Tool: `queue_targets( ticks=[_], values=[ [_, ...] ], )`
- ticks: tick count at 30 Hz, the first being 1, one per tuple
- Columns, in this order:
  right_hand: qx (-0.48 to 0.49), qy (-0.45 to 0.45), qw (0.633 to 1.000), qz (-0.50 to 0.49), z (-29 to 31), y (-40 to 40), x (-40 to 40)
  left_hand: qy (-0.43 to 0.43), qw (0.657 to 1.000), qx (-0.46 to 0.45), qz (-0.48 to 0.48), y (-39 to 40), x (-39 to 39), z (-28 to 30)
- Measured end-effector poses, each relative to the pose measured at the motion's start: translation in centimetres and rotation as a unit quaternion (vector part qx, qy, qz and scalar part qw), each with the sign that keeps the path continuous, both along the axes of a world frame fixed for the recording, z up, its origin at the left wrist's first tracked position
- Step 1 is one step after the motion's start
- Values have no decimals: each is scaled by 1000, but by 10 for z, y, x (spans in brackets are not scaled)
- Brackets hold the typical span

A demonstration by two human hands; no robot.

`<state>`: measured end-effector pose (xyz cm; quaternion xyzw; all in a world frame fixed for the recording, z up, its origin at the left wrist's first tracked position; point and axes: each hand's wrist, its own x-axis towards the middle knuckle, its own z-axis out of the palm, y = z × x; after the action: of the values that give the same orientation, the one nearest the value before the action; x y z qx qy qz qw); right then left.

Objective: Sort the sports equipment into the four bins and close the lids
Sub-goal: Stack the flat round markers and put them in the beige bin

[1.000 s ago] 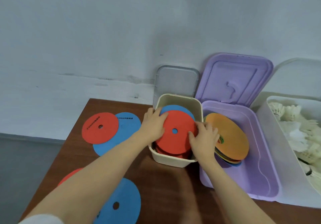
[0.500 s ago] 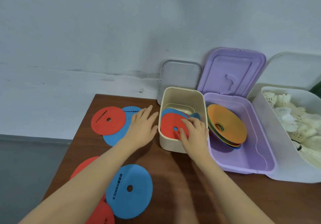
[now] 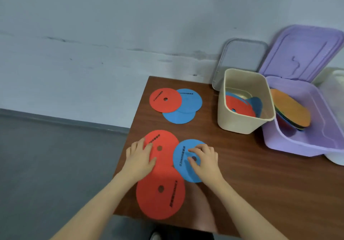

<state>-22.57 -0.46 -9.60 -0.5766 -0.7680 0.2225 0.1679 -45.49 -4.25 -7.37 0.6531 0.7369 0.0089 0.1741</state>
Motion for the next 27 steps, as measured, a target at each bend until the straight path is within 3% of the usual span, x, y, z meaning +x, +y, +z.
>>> queue_targets(
  ticks=[7,12,21,27],
  values=[
    [-98,-125,987,37,-31,-55,-34,-7,996,-81,-26,-64,-21,-30],
    [-93,-90,991,-16,-35,-72,-46,-54,996,-71,-1,-79,-18,-41],
    [-16,36,998,-53,-33,-80,-50,-232,970,66,-24,-76,-13,-45],
    [-3,39,992,-121,-22,-47,-29,-240,965,95,-48,-24,9,-34]
  ],
)
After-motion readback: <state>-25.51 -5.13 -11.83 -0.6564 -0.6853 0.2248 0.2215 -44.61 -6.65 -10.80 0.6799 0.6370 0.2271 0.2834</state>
